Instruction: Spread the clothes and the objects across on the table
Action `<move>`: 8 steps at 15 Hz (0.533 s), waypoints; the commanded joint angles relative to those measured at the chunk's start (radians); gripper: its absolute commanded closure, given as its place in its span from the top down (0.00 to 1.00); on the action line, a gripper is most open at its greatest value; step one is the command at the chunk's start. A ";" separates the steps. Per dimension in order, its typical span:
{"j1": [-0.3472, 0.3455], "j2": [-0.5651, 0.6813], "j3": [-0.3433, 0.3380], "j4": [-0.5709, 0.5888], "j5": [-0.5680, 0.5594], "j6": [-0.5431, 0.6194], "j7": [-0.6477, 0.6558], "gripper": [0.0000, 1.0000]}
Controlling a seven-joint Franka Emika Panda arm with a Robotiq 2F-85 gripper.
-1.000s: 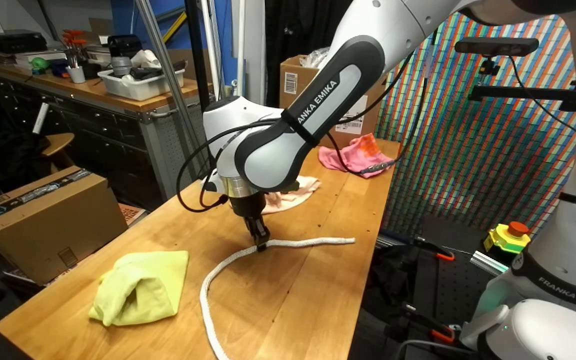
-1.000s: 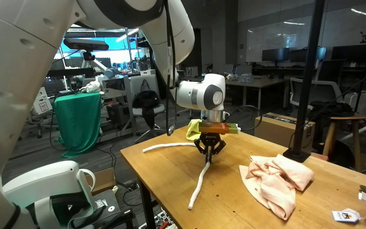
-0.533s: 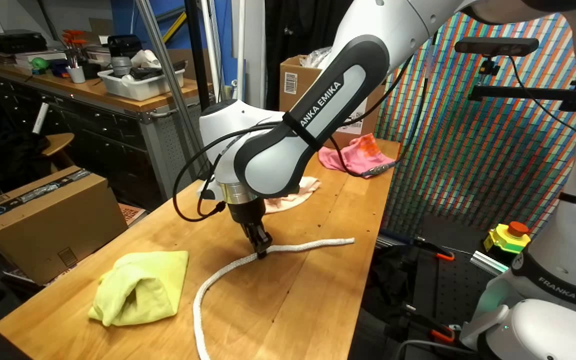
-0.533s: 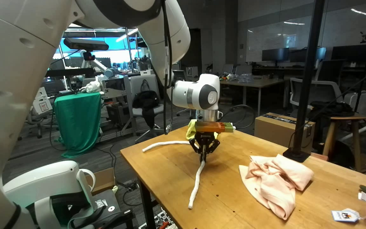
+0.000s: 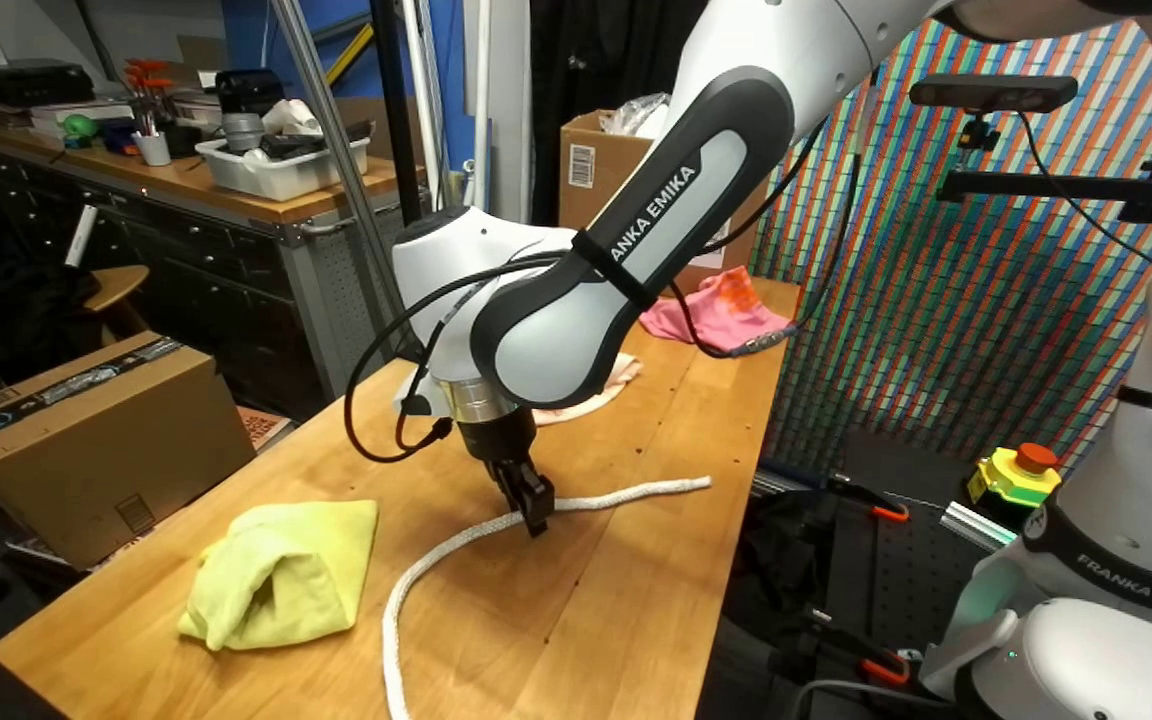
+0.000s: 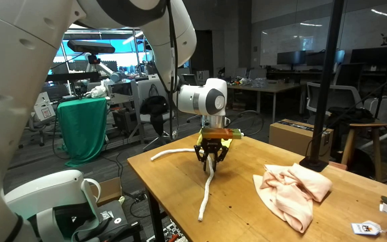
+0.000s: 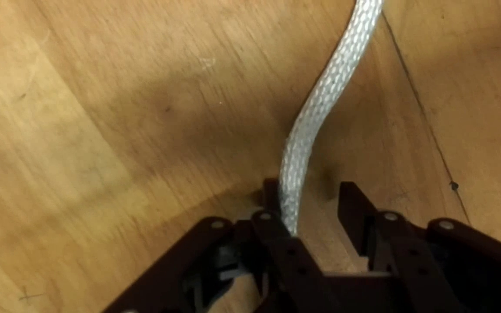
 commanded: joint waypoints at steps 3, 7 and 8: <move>0.045 -0.046 -0.048 -0.038 -0.057 -0.008 0.109 0.88; 0.059 -0.093 -0.080 -0.043 -0.134 0.000 0.212 1.00; 0.062 -0.107 -0.086 -0.041 -0.150 -0.005 0.234 1.00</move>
